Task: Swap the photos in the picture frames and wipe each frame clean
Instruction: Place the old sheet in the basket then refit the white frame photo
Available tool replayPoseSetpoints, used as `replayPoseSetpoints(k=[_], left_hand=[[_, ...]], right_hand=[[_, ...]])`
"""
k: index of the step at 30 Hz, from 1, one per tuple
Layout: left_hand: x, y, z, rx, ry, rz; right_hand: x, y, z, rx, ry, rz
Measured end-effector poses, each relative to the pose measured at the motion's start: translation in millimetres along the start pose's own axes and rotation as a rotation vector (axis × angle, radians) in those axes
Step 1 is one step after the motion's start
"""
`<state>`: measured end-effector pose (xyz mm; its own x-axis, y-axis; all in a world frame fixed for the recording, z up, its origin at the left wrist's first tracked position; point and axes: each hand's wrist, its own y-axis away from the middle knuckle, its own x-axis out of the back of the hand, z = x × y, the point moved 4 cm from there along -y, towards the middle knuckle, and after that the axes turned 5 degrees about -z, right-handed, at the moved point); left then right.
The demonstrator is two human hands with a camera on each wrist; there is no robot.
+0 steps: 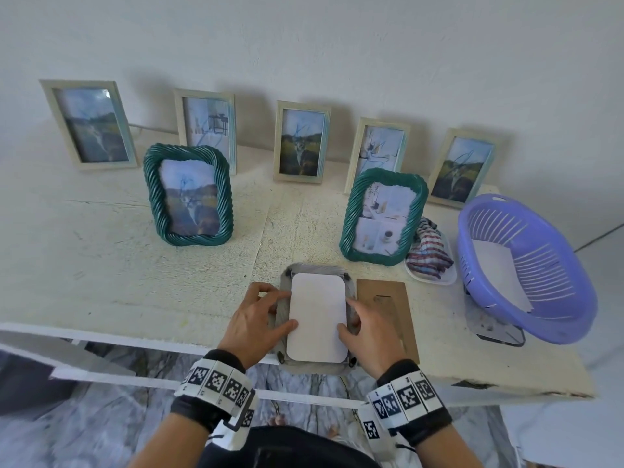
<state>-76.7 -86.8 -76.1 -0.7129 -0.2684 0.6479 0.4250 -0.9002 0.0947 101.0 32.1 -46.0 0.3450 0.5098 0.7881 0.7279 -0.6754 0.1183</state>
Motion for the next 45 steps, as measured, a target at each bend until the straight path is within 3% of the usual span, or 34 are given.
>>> replayPoseSetpoints(k=[11, 16, 19, 21, 23, 30, 35, 45], left_hand=[[-0.9, -1.5, -5.9, -0.033, 0.049, 0.013], [-0.8, -2.2, -8.5, -0.055, 0.049, 0.018], [-0.9, -2.2, -10.2, -0.067, 0.057, 0.019], [-0.7, -1.6, -10.7, -0.08, 0.059, 0.02], [-0.2, -1.6, -10.6, -0.089, 0.069, 0.027], [2.1, -3.0, -11.8, -0.104, 0.094, 0.026], [2.5, -2.3, -11.7, -0.128, 0.096, 0.033], [2.6, -2.6, -13.2, -0.172, 0.099, 0.034]], right_hand=[[-0.8, -0.3, 2.3, -0.051, 0.003, -0.002], [12.5, 4.8, 3.0, -0.044, 0.011, 0.116], [25.9, 9.1, 15.7, -0.191, 0.175, 0.149], [32.4, 13.8, 24.9, -0.324, 0.421, 0.115], [33.7, 19.1, 34.1, -0.453, 0.516, 0.063], [35.0, 26.8, 47.5, -0.571, 0.253, 0.096], [41.5, 30.5, 29.1, -0.504, 0.131, 0.199], [-7.9, 3.6, -38.3, -0.281, 0.292, 0.109]])
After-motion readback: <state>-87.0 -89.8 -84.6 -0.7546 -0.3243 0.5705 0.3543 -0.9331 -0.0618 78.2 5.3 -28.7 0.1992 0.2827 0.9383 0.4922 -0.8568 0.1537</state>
